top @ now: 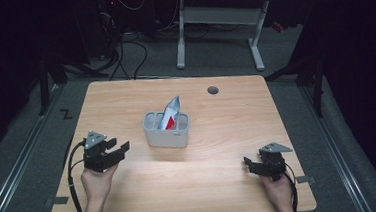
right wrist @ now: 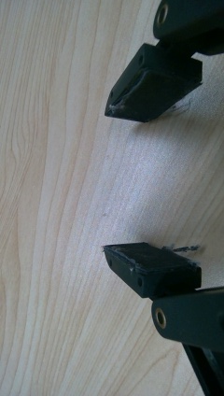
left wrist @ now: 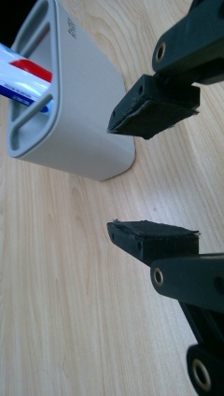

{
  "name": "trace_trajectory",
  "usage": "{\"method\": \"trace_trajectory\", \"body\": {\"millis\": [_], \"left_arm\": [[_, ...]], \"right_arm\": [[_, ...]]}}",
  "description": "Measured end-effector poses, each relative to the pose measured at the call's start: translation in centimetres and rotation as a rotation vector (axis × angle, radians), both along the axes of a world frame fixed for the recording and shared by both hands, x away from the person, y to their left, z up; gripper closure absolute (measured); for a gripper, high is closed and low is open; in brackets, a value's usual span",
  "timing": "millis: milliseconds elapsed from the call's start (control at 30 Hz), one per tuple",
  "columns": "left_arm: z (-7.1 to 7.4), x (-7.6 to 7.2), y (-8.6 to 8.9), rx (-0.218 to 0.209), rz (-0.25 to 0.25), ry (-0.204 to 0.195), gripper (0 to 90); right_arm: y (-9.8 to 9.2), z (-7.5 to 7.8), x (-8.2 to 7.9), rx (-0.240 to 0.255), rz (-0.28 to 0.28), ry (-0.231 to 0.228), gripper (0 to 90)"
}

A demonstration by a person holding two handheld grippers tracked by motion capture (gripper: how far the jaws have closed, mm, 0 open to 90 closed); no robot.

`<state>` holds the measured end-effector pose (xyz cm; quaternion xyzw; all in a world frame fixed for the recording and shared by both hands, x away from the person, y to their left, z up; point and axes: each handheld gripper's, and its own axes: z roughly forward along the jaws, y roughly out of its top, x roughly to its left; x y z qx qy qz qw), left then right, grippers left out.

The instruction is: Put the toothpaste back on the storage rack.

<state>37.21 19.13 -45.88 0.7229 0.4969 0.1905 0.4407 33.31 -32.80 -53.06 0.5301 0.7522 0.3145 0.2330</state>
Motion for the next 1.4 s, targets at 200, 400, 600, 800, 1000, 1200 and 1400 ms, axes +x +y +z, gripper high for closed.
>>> {"method": "trace_trajectory", "body": {"millis": [200, 400, 600, 800, 1000, 1200, 1400], "left_arm": [[-0.6, -0.1, 0.0, 0.007, 0.003, 0.004, 46.3], [-1.2, -0.2, 0.1, 0.015, 0.011, 0.014, 46.1], [-2.1, -0.3, 0.2, 0.012, 0.018, 0.031, 45.9], [-2.9, -0.4, 0.7, 0.003, 0.033, 0.046, 45.7], [-3.5, -0.5, 1.2, -0.003, 0.054, 0.056, 45.6], [-4.1, -0.3, 1.2, 0.014, 0.065, 0.067, 45.2], [-4.6, -0.1, 1.1, 0.033, 0.073, 0.074, 44.4]], "right_arm": [[0.0, 0.0, 0.0, 0.000, 0.000, 0.000, 28.6], [0.0, 0.0, 0.0, 0.000, 0.000, 0.000, 28.6], [0.0, 0.0, 0.0, 0.000, 0.000, 0.000, 28.6], [0.0, 0.0, 0.0, 0.001, -0.003, 0.002, 28.6], [0.0, 0.0, 0.0, 0.001, -0.003, 0.002, 28.6], [0.0, 0.0, 0.0, 0.001, -0.001, 0.001, 28.6], [0.0, 0.0, 0.0, 0.001, -0.001, 0.001, 28.6]]}}
